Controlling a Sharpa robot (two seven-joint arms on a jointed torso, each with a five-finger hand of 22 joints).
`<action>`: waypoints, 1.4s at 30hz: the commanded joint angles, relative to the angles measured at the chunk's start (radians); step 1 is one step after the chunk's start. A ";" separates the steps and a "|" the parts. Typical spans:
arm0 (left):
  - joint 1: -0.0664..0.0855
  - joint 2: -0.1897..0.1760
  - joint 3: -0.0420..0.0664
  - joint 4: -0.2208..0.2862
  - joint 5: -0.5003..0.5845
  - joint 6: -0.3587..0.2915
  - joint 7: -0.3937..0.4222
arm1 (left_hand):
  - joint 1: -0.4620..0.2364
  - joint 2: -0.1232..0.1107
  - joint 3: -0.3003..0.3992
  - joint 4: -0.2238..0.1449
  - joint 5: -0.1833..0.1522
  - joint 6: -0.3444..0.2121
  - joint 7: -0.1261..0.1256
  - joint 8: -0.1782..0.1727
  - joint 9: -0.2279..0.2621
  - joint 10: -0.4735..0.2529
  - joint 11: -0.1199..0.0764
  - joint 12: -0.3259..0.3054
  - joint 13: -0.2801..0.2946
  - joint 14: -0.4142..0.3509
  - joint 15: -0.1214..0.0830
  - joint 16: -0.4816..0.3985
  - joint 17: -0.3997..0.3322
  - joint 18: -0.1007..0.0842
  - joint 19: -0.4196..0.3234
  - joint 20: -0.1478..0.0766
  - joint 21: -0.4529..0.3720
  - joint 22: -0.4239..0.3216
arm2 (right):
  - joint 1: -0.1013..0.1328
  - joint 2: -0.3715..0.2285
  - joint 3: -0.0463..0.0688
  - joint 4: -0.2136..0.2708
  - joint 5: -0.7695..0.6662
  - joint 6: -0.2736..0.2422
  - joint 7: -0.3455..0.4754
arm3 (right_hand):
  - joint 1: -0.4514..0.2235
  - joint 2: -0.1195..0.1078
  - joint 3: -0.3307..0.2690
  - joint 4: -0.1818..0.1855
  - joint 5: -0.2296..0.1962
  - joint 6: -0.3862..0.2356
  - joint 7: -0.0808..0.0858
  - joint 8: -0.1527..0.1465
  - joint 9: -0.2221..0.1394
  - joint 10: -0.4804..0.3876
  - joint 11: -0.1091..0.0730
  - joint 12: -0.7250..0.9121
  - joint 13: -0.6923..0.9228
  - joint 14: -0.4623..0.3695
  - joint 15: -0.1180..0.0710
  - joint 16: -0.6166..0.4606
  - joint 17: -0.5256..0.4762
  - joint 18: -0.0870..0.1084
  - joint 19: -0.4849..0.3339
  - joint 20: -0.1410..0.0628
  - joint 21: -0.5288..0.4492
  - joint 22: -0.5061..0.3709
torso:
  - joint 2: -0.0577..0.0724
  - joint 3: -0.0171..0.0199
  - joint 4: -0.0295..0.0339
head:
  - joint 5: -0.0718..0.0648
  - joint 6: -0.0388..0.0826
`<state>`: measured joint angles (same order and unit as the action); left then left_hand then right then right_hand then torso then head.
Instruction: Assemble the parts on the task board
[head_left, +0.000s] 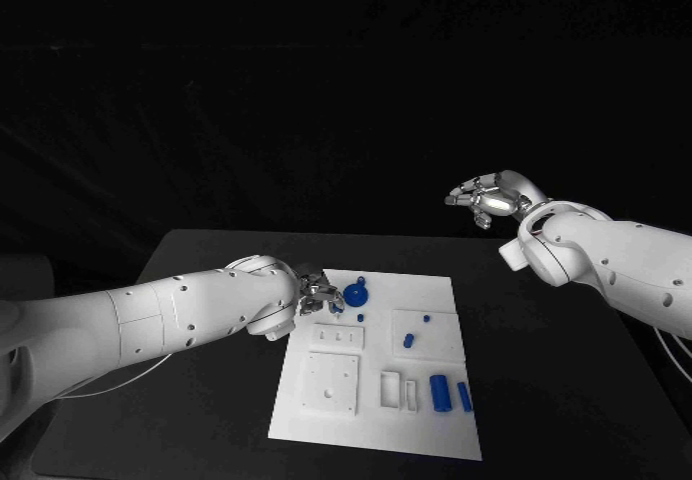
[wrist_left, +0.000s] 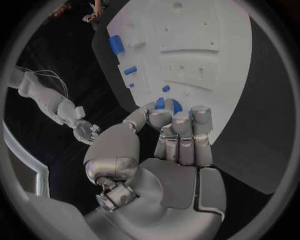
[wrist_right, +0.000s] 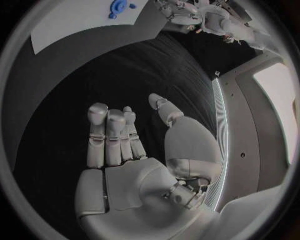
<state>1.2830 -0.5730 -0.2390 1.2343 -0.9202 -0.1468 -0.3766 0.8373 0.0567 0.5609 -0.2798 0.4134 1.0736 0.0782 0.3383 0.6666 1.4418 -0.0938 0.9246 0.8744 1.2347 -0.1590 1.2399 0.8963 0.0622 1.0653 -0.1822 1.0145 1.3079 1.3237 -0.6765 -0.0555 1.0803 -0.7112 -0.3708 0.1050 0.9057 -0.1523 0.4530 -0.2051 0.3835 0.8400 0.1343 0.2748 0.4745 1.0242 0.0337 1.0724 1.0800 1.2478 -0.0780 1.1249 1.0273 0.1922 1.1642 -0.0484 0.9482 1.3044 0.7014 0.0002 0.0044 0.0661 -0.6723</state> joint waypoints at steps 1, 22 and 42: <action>-0.011 0.010 0.001 -0.005 -0.047 -0.005 0.003 | 0.002 -0.001 0.010 -0.003 0.001 0.093 -0.076 0.007 0.068 -0.017 -0.016 0.007 -0.004 0.044 -0.046 0.008 -0.003 0.013 -0.002 -0.074 0.007 0.010 | 0.000 0.002 0.000 0.001 0.009 0.014 0.019 | -0.004 0.004 -0.002 -0.003 0.007 0.012 0.013 -0.002 -0.002 -0.007 0.000 -0.004 -0.002 -0.005 0.001 -0.007 -0.002 0.070 -0.004 0.002 -0.007 -0.001 | 0.001 -0.0011 0.0001 | -0.004 -0.007; -0.086 0.043 0.001 -0.069 -0.075 -0.045 0.025 | -0.020 -0.002 0.015 0.006 0.020 0.130 -0.088 0.019 0.100 -0.017 -0.028 0.020 -0.024 0.045 -0.044 0.020 -0.010 0.011 -0.004 -0.073 0.008 0.013 | 0.001 0.008 0.002 0.008 0.004 0.009 0.013 | -0.005 0.007 -0.002 -0.005 0.014 0.010 0.014 -0.004 -0.004 -0.006 0.000 -0.003 -0.005 -0.002 0.002 -0.008 -0.004 0.070 -0.002 0.002 -0.012 -0.003 | 0.000 -0.0019 0.0029 | -0.014 -0.028; -0.101 0.051 0.001 -0.070 -0.123 -0.034 0.038 | -0.024 -0.009 0.025 0.009 -0.013 0.134 -0.091 0.016 0.118 -0.018 -0.031 0.028 -0.036 0.043 -0.044 0.024 -0.016 0.012 -0.003 -0.074 0.009 0.014 | 0.001 0.012 0.002 0.013 0.002 0.005 0.012 | -0.007 0.008 -0.002 -0.005 0.019 0.008 0.014 -0.005 -0.005 -0.006 0.001 -0.003 -0.008 -0.001 0.002 -0.009 -0.006 0.070 0.000 0.001 -0.014 -0.004 | 0.000 -0.0010 0.0030 | -0.015 -0.028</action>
<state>1.1832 -0.5258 -0.2387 1.1614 -1.0212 -0.1847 -0.3540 0.8072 0.0400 0.5799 -0.2699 0.4033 1.0832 0.0752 0.3515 0.7338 1.4449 -0.0973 0.9487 0.8394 1.2445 -0.1603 1.2586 0.8814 0.0595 1.0650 -0.1819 1.0182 1.3074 1.3247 -0.6653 -0.0539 1.0913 -0.7064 -0.3711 0.1085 0.9019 -0.1485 0.4527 -0.2055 0.3989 0.8432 0.1369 0.2748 0.4705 1.0242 0.0338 1.0721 1.0729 1.2479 -0.0779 1.1212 1.0229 0.1923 1.1646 -0.0480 0.9402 1.3013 0.7009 -0.0008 0.0071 0.0523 -0.6993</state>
